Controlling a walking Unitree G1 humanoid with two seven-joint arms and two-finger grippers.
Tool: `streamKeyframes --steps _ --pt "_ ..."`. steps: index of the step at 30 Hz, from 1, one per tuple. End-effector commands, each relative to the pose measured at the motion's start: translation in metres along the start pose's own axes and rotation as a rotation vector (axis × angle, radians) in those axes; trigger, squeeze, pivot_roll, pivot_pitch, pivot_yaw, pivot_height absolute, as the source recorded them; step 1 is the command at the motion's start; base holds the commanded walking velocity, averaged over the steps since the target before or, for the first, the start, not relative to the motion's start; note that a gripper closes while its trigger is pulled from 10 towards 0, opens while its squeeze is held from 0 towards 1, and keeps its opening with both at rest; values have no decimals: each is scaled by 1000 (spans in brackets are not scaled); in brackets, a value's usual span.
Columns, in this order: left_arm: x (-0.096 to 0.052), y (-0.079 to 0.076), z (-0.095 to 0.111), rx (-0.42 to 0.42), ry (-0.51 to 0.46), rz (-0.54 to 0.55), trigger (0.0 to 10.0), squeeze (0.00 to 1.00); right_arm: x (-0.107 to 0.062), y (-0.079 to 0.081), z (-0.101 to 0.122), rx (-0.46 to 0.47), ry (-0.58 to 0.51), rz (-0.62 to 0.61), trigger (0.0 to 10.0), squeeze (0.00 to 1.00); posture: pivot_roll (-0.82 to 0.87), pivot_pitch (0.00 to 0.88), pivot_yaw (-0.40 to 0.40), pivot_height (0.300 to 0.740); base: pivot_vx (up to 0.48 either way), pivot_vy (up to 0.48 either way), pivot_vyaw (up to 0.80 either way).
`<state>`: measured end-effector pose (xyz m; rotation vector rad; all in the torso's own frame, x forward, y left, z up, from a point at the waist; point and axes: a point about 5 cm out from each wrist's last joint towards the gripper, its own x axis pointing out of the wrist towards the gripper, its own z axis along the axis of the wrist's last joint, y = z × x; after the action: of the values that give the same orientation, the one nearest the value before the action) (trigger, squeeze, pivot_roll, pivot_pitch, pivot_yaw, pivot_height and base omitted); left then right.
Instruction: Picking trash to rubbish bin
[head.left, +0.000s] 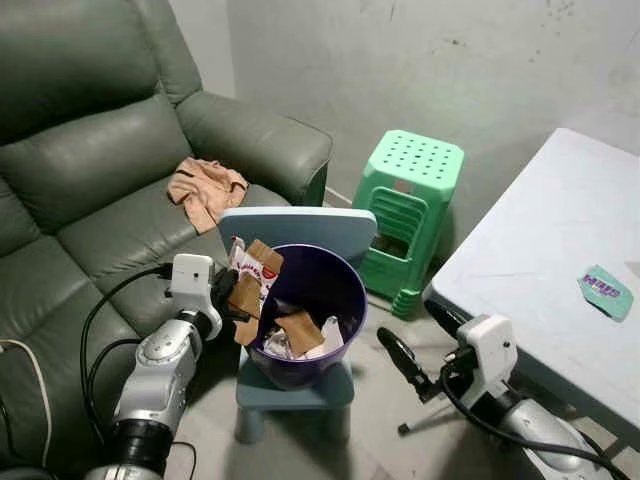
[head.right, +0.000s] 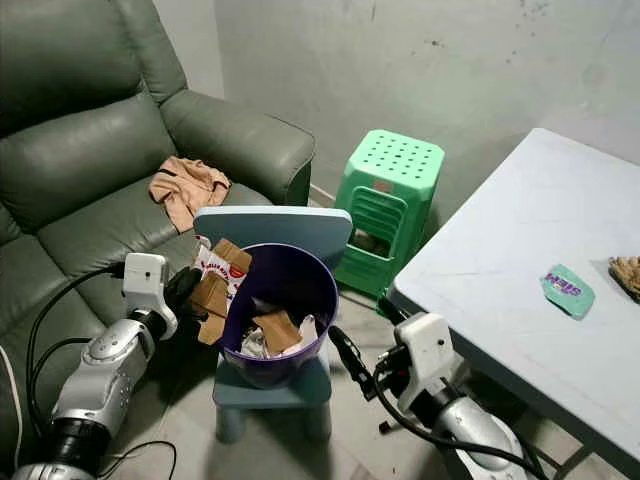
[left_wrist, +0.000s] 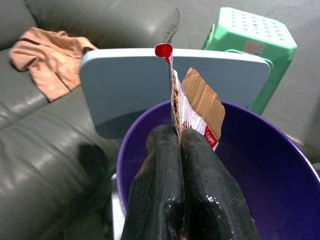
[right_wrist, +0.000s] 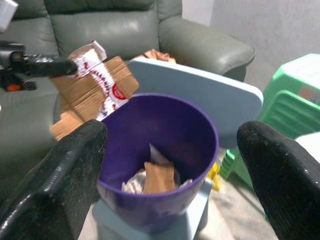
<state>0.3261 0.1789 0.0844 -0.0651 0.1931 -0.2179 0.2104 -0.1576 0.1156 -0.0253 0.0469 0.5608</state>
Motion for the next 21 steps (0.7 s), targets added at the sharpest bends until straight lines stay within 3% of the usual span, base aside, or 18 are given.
streamKeyframes --steps 1,10,21 --pt "5 -2 4 12 -7 -32 10000 0 -5 2 5 0 2 6 10000 0 -100 184 -81 740 0 0 0" --pt "28 -13 18 65 -1 -131 10000 0 -20 13 17 42 8 25 10000 0 -164 270 -83 740 0 0 0" --pt "39 -38 14 50 23 -241 10000 0 -38 20 28 59 29 15 10000 0 -234 322 -79 740 0 0 0"
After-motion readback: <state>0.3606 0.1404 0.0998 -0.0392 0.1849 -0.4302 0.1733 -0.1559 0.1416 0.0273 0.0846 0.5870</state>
